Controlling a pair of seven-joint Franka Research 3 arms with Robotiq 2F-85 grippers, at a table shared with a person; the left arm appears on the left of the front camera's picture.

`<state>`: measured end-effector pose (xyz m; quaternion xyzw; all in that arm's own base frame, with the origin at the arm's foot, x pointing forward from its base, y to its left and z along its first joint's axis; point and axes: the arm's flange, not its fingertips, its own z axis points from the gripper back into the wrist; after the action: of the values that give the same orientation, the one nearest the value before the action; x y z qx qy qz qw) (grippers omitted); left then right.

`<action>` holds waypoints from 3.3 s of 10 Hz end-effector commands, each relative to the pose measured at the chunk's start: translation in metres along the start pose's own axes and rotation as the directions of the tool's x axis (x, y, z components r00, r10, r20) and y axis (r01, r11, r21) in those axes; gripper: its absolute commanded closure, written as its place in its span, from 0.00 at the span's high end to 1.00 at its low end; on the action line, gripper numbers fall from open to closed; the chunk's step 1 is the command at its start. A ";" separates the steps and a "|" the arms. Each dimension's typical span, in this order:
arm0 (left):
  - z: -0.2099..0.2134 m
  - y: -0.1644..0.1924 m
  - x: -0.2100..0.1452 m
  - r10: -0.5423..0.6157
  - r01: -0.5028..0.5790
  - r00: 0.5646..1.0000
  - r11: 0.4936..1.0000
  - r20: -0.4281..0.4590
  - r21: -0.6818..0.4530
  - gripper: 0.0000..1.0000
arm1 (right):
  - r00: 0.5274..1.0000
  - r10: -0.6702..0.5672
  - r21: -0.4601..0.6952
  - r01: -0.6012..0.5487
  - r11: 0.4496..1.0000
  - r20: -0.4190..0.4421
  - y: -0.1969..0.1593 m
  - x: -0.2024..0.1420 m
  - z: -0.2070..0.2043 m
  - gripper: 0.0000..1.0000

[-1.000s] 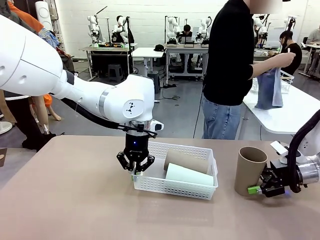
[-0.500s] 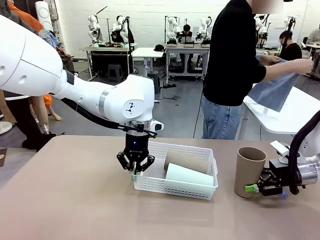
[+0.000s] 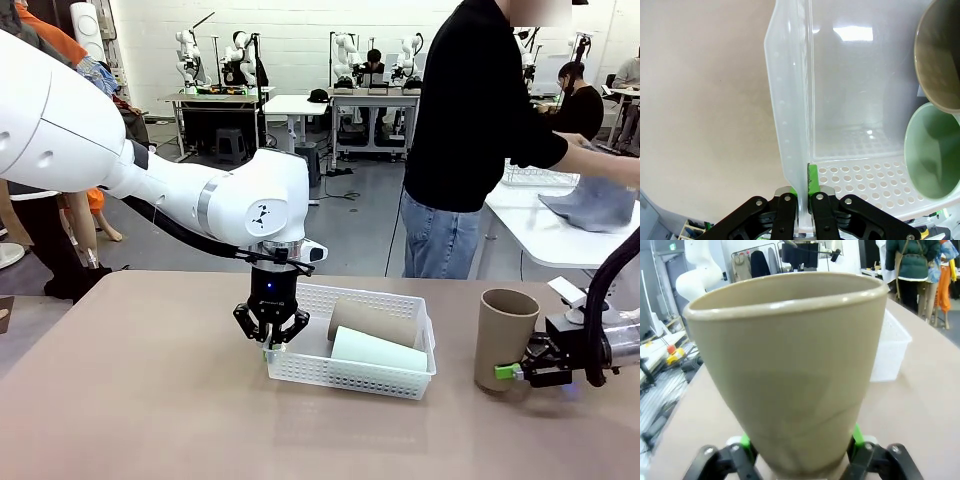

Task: Clean and organize the cups into the basket.
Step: Pick up the Reusable plastic cup from the right side of the table and stack it inside the Organizing basket in the center of the table.

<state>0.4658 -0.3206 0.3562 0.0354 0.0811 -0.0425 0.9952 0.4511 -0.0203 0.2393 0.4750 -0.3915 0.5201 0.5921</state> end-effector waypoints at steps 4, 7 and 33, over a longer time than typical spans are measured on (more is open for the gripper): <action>-0.003 0.004 0.000 -0.002 0.002 1.000 1.000 -0.004 0.007 0.00 | 0.999 -0.041 -0.112 0.042 0.993 0.009 0.081 0.158 0.048 0.00; -0.003 0.004 0.000 -0.002 0.002 1.000 1.000 -0.004 0.007 0.00 | 0.998 -0.064 -0.164 0.063 0.984 -0.001 0.082 0.166 0.056 0.00; -0.003 0.004 0.000 -0.002 0.002 1.000 1.000 -0.004 0.007 0.00 | 0.575 0.087 0.175 0.099 0.980 -0.814 -0.010 0.228 -0.212 0.80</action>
<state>0.4657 -0.3207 0.3561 0.0355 0.0812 -0.0426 0.9952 0.4808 0.2339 0.4010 0.2447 -0.0136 0.7165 0.6531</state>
